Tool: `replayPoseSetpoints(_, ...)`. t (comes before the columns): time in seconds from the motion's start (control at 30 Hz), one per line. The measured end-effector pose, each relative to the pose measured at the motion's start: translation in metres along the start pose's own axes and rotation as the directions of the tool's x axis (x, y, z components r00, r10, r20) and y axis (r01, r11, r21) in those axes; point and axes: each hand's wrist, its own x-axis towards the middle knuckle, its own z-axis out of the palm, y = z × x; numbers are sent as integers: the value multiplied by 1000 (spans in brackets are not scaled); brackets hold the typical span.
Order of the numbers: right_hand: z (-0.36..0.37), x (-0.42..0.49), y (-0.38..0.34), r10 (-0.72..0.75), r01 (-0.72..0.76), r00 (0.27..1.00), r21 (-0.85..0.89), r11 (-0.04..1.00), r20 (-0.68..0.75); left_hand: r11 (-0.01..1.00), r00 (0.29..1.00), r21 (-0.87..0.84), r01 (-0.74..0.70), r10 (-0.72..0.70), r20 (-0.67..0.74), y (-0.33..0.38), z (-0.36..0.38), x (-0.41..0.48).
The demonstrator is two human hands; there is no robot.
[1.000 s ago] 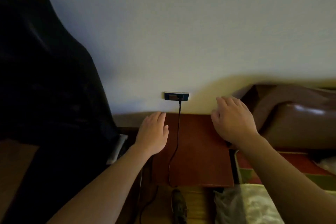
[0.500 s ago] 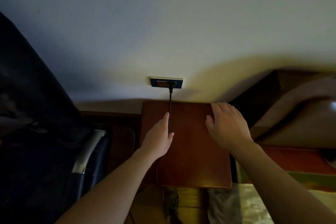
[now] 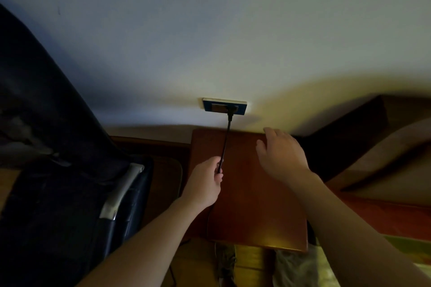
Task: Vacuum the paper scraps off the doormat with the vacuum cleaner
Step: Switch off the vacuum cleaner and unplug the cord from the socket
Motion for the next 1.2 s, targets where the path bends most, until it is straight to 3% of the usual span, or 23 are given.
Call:
replayPoseSetpoints(0.3, 25, 48, -51, 28, -39, 999, 375, 926, 34, 999, 1000, -41, 20, -20, -7, -9, -3, 3)
replayPoseSetpoints(0.5, 40, 64, -60, 68, -44, 997, 510, 859, -27, 1000, 1000, -25, 14, -14, -11, -10, -3, 4)
replayPoseSetpoints(0.6, 43, 70, -61, 139, -91, 990, 602, 793, -34, 999, 1000, -33, 12, -13, -20, -11, -6, 3)
replayPoseSetpoints(0.77, 48, 77, -63, 251, -181, 967, 781, 598, 31, 1000, 999, -13, 22, -22, -26, -4, -4, 2)
replayPoseSetpoints(0.87, 48, 79, -65, 268, -187, 962, 815, 549, 40, 999, 999, -14, 34, -35, -26, -2, -4, 0)
replayPoseSetpoints(1.2, 56, 83, -63, 297, -230, 952, 806, 546, 70, 999, 998, 11, 53, -52, -40, 2, -8, -3)
